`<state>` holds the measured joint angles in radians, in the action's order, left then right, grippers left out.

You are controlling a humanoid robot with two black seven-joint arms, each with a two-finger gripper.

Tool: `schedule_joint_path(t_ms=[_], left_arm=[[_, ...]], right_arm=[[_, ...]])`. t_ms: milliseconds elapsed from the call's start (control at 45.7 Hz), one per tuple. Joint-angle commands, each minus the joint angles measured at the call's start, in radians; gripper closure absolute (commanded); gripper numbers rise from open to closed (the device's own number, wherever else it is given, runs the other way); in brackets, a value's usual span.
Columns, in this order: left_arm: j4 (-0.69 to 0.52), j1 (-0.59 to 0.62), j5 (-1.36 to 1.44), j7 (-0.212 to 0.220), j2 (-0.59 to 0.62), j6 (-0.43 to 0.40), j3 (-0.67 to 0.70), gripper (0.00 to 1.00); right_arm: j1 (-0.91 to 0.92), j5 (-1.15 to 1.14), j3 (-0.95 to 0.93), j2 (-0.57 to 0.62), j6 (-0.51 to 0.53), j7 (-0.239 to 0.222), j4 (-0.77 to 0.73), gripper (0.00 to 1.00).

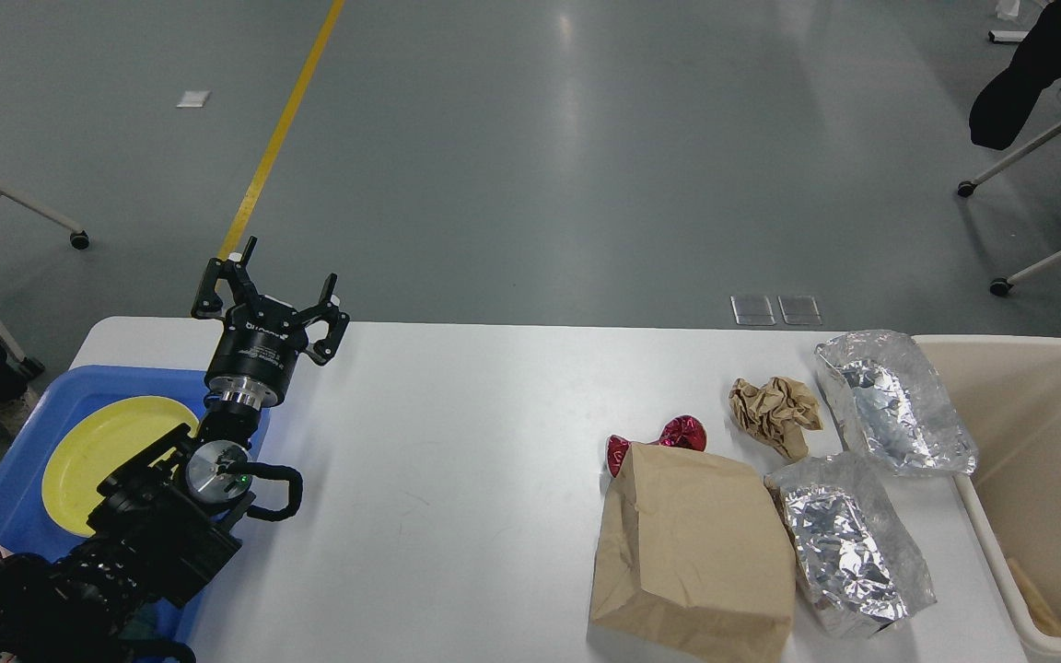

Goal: Tidy desktop

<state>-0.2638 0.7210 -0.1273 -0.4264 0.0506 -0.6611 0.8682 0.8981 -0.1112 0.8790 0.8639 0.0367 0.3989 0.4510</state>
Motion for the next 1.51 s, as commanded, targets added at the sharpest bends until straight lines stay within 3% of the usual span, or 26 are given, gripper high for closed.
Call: schedule_joint_path(t_ms=[0,131,328,700,940,1203,1487], left_arm=[[0.0,0.0,0.0,0.0,0.0,0.0,0.0,0.03],[0.0,0.0,0.0,0.0,0.0,0.0,0.0,0.04],[0.0,0.0,0.0,0.0,0.0,0.0,0.0,0.03],[0.0,0.0,0.0,0.0,0.0,0.0,0.0,0.03],[0.0,0.0,0.0,0.0,0.0,0.0,0.0,0.03],[0.0,0.0,0.0,0.0,0.0,0.0,0.0,0.03],[0.0,0.0,0.0,0.0,0.0,0.0,0.0,0.03]], right_arm=[[-0.002,-0.001,0.0,0.0,0.002,0.001,0.003,0.22],[0.012,-0.008,0.003,0.003,0.022,0.001,0.023,0.17],[0.11,-0.03,0.04,0.023,0.051,0.003,0.037,0.02],[0.433,-0.137,0.253,0.0,0.229,0.003,0.064,0.02],[0.715,-0.206,0.409,-0.138,0.39,0.001,0.121,0.02],[0.892,-0.232,0.433,-0.38,0.569,0.0,0.161,0.01],[0.9,-0.226,0.416,-0.611,0.58,0.0,0.207,0.01]])
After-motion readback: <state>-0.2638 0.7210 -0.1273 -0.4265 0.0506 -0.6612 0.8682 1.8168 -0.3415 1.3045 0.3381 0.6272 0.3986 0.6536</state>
